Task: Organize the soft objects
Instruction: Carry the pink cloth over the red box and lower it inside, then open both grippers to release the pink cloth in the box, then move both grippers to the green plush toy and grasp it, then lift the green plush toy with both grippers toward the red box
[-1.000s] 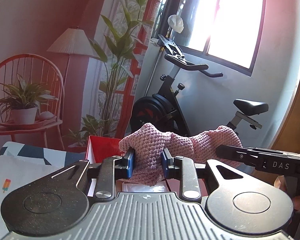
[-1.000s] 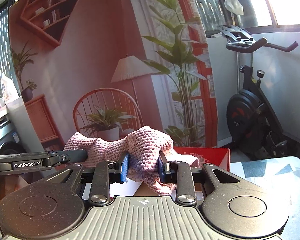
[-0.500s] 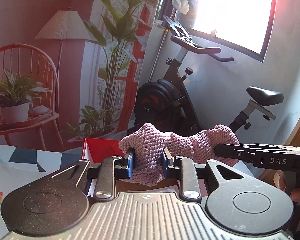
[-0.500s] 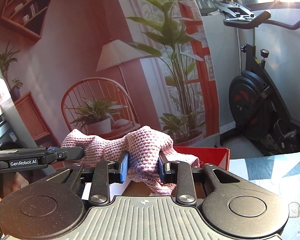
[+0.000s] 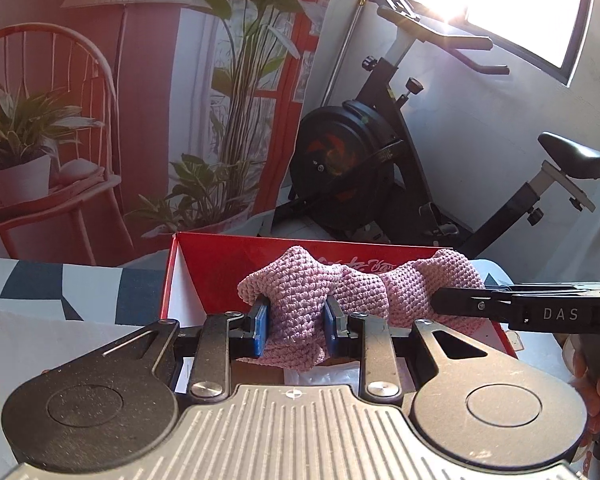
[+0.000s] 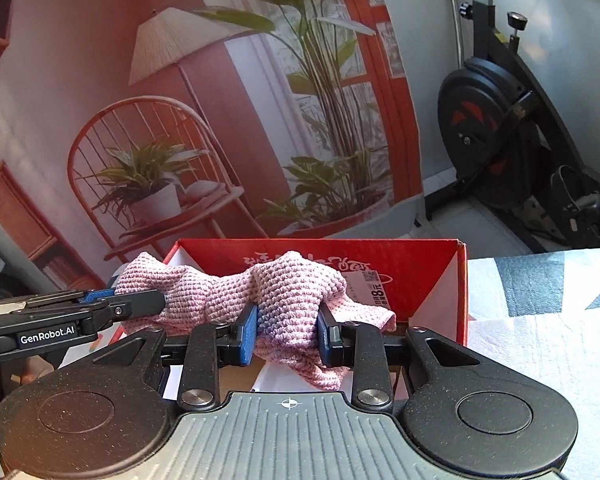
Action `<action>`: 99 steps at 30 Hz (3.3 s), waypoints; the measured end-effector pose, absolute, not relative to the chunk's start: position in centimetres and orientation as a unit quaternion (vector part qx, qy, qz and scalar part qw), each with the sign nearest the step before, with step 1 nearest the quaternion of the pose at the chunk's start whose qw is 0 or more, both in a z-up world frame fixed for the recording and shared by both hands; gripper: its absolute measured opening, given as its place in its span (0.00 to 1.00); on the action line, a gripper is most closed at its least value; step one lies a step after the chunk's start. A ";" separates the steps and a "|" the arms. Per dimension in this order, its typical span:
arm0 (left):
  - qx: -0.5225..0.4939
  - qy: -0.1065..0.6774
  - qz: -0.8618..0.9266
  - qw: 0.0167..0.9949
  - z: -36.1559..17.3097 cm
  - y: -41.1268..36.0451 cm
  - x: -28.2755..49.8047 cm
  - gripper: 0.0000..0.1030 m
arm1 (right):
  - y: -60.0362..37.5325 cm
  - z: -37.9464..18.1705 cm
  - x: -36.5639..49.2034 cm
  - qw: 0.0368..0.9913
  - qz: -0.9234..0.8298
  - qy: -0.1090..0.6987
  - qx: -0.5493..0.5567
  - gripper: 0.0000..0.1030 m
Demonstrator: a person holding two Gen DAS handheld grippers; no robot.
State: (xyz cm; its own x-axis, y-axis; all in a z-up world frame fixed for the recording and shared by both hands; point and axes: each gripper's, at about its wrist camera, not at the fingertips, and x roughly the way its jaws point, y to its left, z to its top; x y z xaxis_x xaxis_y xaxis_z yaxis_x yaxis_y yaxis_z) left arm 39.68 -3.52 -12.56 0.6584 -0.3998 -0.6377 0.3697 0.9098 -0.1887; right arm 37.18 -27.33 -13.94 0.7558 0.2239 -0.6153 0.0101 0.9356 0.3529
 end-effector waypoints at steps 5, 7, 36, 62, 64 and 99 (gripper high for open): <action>-0.015 0.362 -0.210 0.908 -12.9 -3.8 40.7 0.28 | -27.4 -14.8 38.6 0.914 0.049 0.366 0.168 0.27; -0.013 0.364 -0.210 0.907 -12.9 -3.9 41.1 0.28 | -27.5 -15.1 39.0 0.912 0.045 0.374 0.165 0.28; 0.026 0.331 -0.214 0.919 -8.6 -3.9 32.5 0.52 | -25.6 -11.8 30.1 0.923 0.015 0.362 0.131 0.53; 0.017 0.406 -0.279 0.870 -15.8 -2.8 23.4 0.52 | -20.8 -18.3 17.9 0.915 0.085 0.388 0.069 0.53; 0.008 0.415 -0.283 0.865 -16.5 -2.7 23.6 0.51 | -20.1 -18.9 17.6 0.914 0.099 0.389 0.054 0.53; -0.075 0.377 -0.322 0.865 -15.9 -3.9 21.9 0.43 | -17.2 -19.9 15.2 0.957 0.116 0.261 0.048 0.48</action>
